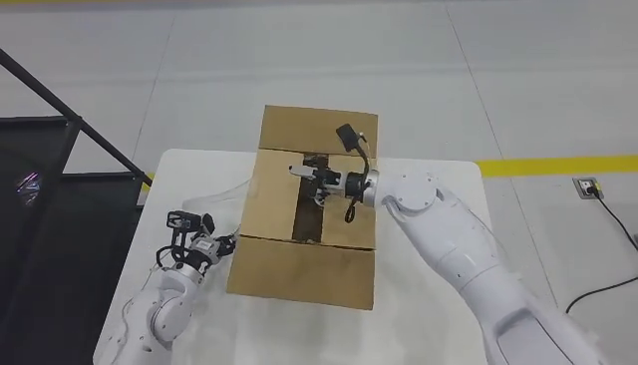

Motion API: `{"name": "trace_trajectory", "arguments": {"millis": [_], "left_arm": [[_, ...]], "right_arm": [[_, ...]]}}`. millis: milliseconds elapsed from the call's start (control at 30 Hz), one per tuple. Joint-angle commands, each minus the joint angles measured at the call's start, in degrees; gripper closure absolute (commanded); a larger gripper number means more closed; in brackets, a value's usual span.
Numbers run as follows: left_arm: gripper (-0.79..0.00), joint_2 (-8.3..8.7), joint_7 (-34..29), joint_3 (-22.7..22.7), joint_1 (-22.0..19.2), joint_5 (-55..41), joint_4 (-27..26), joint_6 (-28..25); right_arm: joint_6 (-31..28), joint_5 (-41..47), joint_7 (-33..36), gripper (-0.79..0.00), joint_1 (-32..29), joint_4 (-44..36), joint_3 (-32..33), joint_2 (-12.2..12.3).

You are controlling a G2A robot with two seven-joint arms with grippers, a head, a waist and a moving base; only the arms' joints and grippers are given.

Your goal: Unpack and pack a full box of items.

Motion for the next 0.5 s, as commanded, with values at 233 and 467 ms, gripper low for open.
{"name": "trace_trajectory", "arguments": {"millis": [233,467], "left_arm": [[-0.785,0.01,1.6,-0.1,1.3,-0.1,-0.7,-1.8],[-0.785,0.13,2.4,-0.8,3.3,-0.1,-2.6,-2.1]], "right_arm": [[8.3,-3.5,-1.7,-0.785,1.1,0.1,-1.1,-1.3],[11.1,-4.7,-1.0,-0.785,2.5,2.8,-2.7,-3.3]]}}
